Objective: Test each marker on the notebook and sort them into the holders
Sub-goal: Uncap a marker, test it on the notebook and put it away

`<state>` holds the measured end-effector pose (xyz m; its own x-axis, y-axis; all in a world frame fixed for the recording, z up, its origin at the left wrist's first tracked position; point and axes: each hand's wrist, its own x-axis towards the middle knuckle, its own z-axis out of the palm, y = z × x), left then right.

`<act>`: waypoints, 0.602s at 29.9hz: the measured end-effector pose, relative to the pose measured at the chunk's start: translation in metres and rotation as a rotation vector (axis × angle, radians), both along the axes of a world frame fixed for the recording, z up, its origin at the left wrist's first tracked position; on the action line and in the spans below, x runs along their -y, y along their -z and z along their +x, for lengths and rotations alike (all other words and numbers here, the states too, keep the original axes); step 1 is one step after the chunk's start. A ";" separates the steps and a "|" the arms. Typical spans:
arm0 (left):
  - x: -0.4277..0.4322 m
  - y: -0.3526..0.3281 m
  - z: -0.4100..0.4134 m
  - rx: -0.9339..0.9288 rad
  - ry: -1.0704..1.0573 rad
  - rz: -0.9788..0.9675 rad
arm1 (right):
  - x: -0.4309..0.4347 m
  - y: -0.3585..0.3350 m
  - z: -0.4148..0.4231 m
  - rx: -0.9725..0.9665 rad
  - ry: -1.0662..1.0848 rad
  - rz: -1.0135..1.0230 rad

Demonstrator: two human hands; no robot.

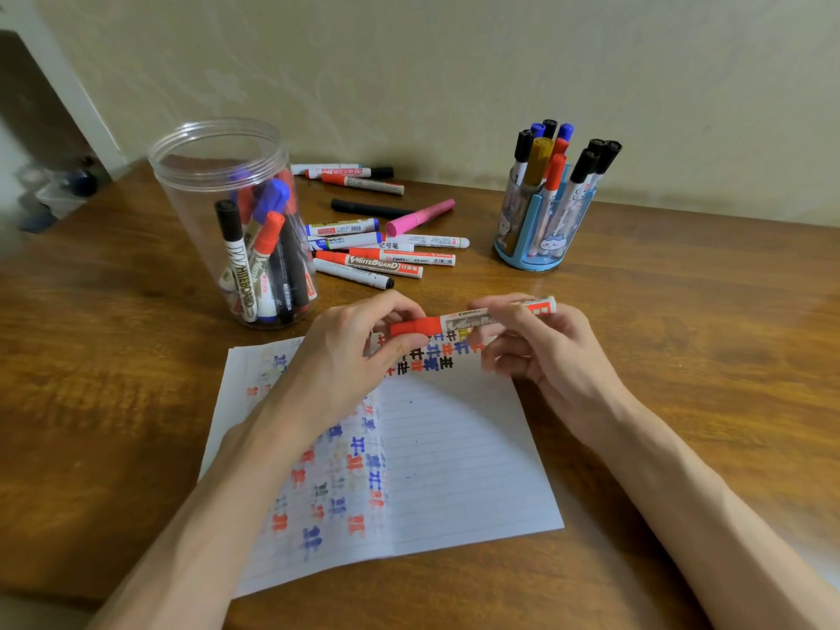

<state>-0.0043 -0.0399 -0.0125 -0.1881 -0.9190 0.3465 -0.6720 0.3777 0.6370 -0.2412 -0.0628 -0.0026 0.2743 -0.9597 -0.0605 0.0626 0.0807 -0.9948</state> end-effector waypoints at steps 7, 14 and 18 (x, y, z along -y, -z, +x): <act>-0.001 0.000 0.003 0.039 -0.004 -0.012 | 0.004 0.000 -0.013 -0.391 -0.105 -0.260; -0.002 0.000 0.000 0.033 -0.007 -0.089 | 0.001 0.013 -0.003 -0.615 -0.023 -0.507; -0.004 -0.001 -0.001 0.048 -0.002 -0.118 | 0.001 0.016 -0.002 -0.609 0.009 -0.534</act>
